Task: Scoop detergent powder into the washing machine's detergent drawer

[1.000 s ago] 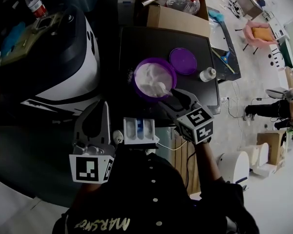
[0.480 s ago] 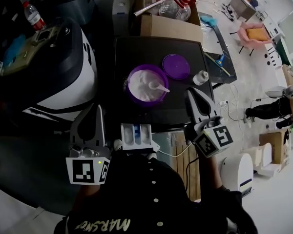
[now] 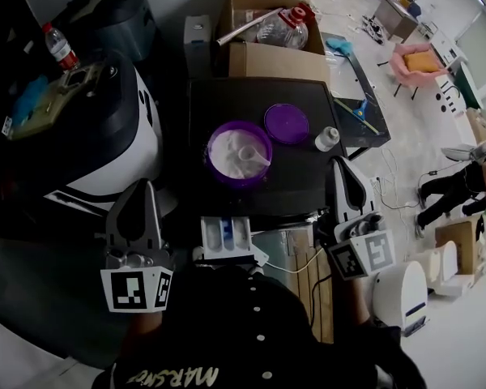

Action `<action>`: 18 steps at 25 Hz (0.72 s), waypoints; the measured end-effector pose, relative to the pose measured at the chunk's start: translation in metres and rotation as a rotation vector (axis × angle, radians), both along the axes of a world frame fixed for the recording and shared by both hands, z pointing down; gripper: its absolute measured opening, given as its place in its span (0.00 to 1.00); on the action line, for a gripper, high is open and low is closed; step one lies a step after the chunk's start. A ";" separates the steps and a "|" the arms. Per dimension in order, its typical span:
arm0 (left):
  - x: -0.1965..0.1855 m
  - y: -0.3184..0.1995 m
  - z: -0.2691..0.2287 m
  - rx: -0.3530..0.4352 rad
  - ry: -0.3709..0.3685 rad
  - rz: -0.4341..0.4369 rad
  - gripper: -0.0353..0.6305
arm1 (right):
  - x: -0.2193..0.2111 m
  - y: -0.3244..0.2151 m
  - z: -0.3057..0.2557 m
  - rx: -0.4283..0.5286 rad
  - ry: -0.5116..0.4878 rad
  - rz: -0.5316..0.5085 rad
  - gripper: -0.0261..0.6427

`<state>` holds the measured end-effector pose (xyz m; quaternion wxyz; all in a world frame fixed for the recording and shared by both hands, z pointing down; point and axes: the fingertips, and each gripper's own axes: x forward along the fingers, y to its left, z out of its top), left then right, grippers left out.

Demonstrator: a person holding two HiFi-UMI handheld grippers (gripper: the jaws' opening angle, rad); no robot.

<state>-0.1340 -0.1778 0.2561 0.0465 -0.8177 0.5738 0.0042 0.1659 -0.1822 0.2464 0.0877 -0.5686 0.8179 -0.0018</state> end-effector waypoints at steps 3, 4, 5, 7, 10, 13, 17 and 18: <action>-0.001 0.001 -0.004 0.010 -0.002 -0.007 0.06 | 0.000 0.003 -0.002 0.007 0.010 0.004 0.08; -0.002 0.002 -0.004 0.012 -0.003 -0.009 0.06 | -0.002 0.003 -0.005 0.004 0.006 0.009 0.08; -0.002 0.002 -0.004 0.013 -0.003 -0.012 0.06 | -0.002 0.004 -0.006 0.000 -0.016 0.016 0.08; -0.003 0.004 -0.004 0.014 -0.003 -0.015 0.06 | -0.002 0.005 -0.005 -0.002 -0.031 0.019 0.08; -0.003 0.004 -0.005 0.014 -0.003 -0.019 0.06 | -0.005 0.007 0.001 0.004 0.035 0.002 0.08; -0.004 0.004 -0.006 0.016 -0.003 -0.022 0.06 | -0.010 0.007 0.001 0.011 0.041 -0.017 0.08; -0.003 0.004 -0.006 0.018 -0.004 -0.022 0.06 | -0.015 0.004 0.001 0.018 0.038 -0.024 0.08; -0.003 0.004 -0.006 0.018 -0.003 -0.022 0.06 | -0.016 0.004 0.002 0.015 0.038 -0.025 0.08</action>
